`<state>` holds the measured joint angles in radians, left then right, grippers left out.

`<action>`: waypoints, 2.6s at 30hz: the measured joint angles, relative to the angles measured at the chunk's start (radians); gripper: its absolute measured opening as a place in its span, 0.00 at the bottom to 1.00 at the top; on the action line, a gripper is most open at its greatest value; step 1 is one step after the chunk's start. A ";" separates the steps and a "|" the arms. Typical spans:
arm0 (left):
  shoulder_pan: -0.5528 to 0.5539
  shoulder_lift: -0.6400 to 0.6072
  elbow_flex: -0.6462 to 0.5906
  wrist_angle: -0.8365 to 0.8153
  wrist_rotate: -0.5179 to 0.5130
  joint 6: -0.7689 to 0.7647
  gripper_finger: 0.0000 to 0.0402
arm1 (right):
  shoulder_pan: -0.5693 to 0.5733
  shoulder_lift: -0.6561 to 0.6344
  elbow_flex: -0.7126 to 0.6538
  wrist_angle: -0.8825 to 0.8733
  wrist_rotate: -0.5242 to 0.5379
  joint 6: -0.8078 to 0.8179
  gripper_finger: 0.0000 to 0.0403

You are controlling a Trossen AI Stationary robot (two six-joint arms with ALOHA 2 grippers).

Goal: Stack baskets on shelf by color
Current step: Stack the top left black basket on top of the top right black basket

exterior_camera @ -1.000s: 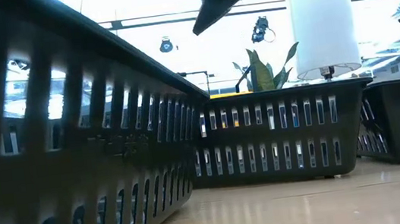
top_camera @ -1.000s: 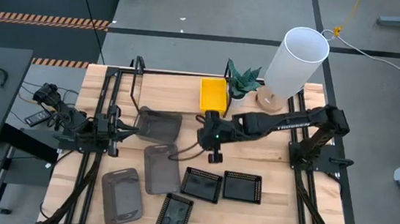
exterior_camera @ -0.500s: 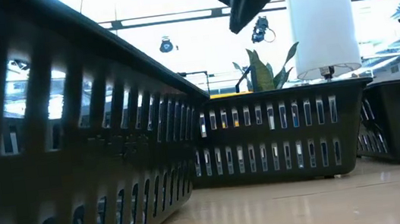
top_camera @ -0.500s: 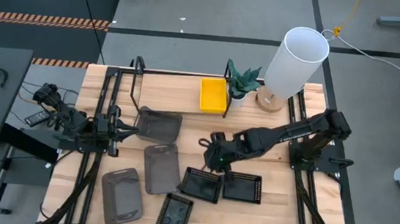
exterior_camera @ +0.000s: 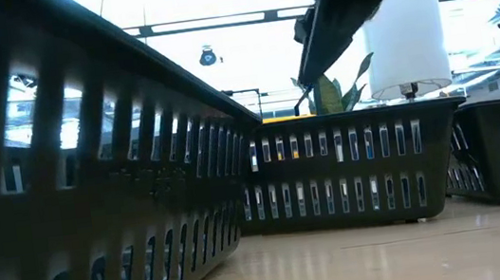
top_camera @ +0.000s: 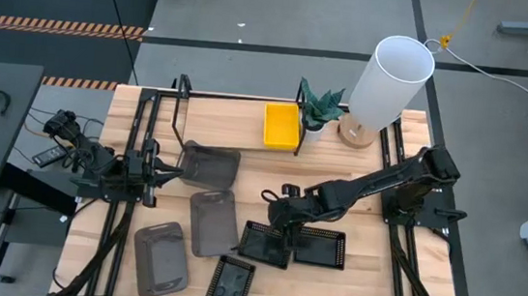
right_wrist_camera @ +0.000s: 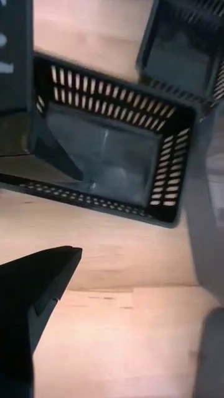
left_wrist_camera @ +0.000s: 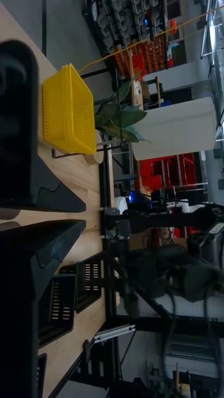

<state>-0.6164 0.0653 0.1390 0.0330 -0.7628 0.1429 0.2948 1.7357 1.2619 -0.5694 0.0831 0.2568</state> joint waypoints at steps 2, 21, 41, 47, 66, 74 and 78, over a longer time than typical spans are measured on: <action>0.000 0.000 0.000 0.000 0.000 0.000 0.09 | 0.000 0.036 -0.002 0.025 -0.014 0.006 0.47; 0.000 0.000 0.000 -0.001 0.000 0.000 0.09 | -0.030 0.199 -0.001 0.133 -0.046 0.040 0.35; 0.000 0.000 0.000 0.000 0.000 0.000 0.08 | -0.039 0.179 -0.001 0.153 -0.056 0.027 0.02; 0.000 0.000 0.000 0.000 0.000 0.000 0.07 | -0.056 0.094 -0.001 0.148 -0.058 0.010 0.02; 0.000 0.000 0.000 0.000 0.000 0.000 0.07 | 0.009 -0.118 -0.001 -0.109 -0.078 0.025 0.02; 0.000 0.000 0.000 0.000 0.000 0.000 0.10 | 0.087 -0.118 -0.001 -0.154 -0.049 0.059 0.03; 0.000 0.000 0.000 0.000 0.000 0.000 0.09 | 0.118 -0.118 -0.001 -0.216 -0.023 0.084 0.03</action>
<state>-0.6165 0.0652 0.1390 0.0326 -0.7628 0.1429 0.4128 1.6173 1.2606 -0.7856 0.0599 0.3403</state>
